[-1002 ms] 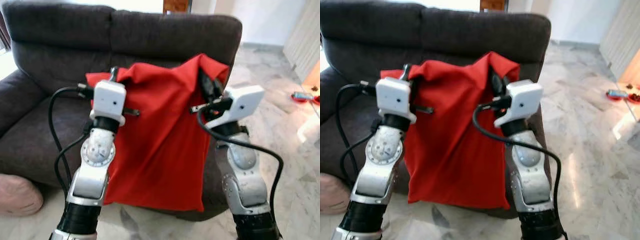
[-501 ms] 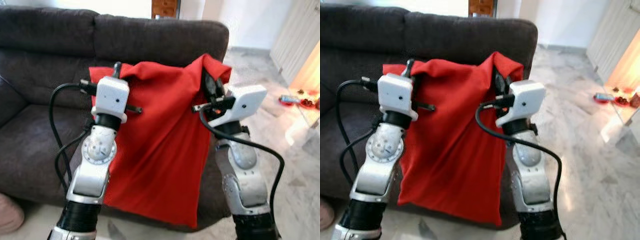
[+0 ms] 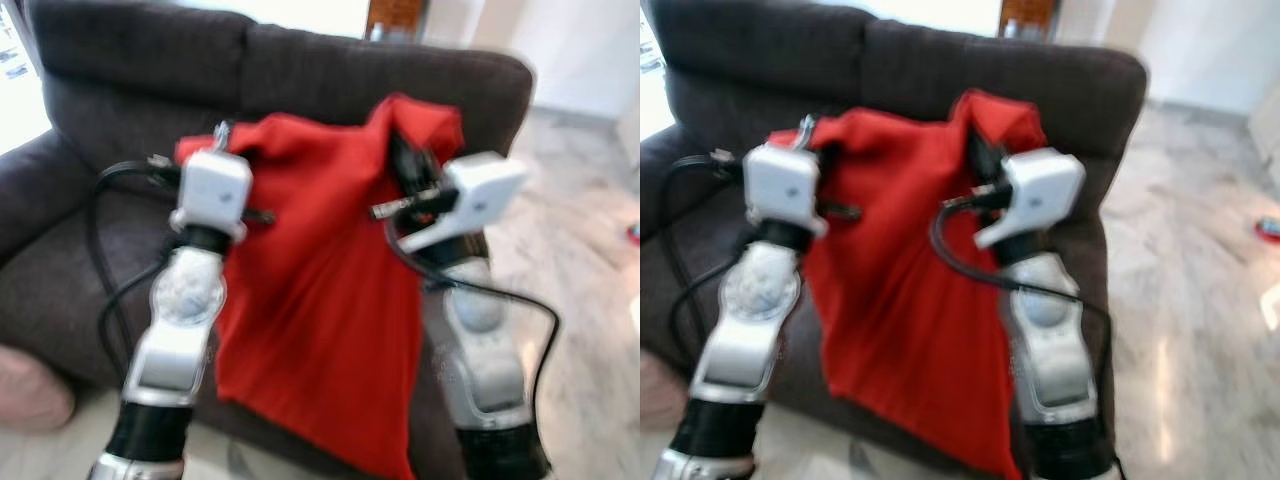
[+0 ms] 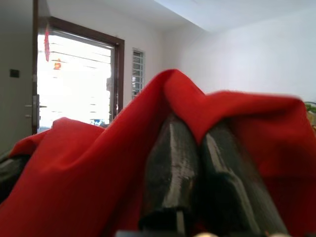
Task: Move the pillow to the sofa from floor
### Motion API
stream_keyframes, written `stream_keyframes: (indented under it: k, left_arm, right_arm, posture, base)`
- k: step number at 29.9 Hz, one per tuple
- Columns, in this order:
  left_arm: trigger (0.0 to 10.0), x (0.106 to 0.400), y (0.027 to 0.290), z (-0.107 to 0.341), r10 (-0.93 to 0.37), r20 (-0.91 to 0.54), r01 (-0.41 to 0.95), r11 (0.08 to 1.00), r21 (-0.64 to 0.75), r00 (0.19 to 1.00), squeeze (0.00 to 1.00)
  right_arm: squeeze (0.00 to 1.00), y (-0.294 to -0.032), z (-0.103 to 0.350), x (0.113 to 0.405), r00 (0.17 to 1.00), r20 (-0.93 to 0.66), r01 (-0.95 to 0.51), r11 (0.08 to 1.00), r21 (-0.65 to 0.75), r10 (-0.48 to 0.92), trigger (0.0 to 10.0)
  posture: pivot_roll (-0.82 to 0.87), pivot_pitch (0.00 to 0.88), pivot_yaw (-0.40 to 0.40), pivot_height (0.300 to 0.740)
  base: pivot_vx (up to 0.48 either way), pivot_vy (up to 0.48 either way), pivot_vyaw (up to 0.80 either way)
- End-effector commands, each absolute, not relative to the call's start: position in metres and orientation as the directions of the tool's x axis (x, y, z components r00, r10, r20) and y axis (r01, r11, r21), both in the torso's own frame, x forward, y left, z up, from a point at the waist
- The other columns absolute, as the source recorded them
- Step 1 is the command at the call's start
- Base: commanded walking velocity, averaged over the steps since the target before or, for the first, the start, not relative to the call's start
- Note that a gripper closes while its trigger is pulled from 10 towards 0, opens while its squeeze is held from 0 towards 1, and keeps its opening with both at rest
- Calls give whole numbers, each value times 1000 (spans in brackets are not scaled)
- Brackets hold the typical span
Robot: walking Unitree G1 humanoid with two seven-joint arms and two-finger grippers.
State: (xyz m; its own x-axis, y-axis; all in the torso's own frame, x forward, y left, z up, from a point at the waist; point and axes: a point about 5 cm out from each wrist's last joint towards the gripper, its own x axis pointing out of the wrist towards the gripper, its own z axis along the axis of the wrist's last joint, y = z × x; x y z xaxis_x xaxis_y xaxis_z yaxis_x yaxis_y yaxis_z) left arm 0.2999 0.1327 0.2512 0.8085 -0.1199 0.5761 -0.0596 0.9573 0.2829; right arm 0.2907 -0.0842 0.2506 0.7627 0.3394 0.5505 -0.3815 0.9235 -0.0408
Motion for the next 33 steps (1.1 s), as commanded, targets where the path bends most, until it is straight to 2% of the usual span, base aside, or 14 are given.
stream_keyframes:
  k: [1,8,9,12,18,25,33]
  left_arm:
    - [10000,293,117,267,-176,642,-15,960,281,746,0]
    - [10000,297,112,257,-220,583,44,953,301,782,0]
    - [10000,300,105,244,-291,512,127,935,331,808,0]
    - [10000,302,99,230,-351,430,216,918,333,832,0]
    - [10000,296,86,201,-521,250,398,821,409,816,0]
    - [10000,296,86,191,-559,178,446,784,432,810,0]
    - [10000,302,98,176,-499,91,399,778,485,862,0]
  right_arm:
    - [0,-92,266,285,723,615,-362,931,-53,316,10000]
    - [0,-90,259,287,742,588,-363,931,-51,321,10000]
    - [0,-92,255,289,757,576,-349,936,-43,308,10000]
    - [0,-95,251,291,776,558,-328,944,-38,292,10000]
    - [0,-95,240,294,802,515,-329,943,-44,303,10000]
    - [0,-90,228,295,819,466,-343,937,-68,334,10000]
    - [0,-90,211,297,846,403,-342,935,-93,349,10000]
  posture:
    - [-24,0,-50,740]
    - [-23,0,-50,740]
    - [-24,0,-49,740]
    - [-25,0,-49,740]
    - [-23,0,-50,740]
    - [-21,0,-50,740]
    - [-21,0,-51,740]
  base:
    - [311,0,0]
    - [264,0,0]
    - [0,0,0]
    - [0,0,0]
    - [0,0,0]
    - [0,0,0]
    - [0,0,0]
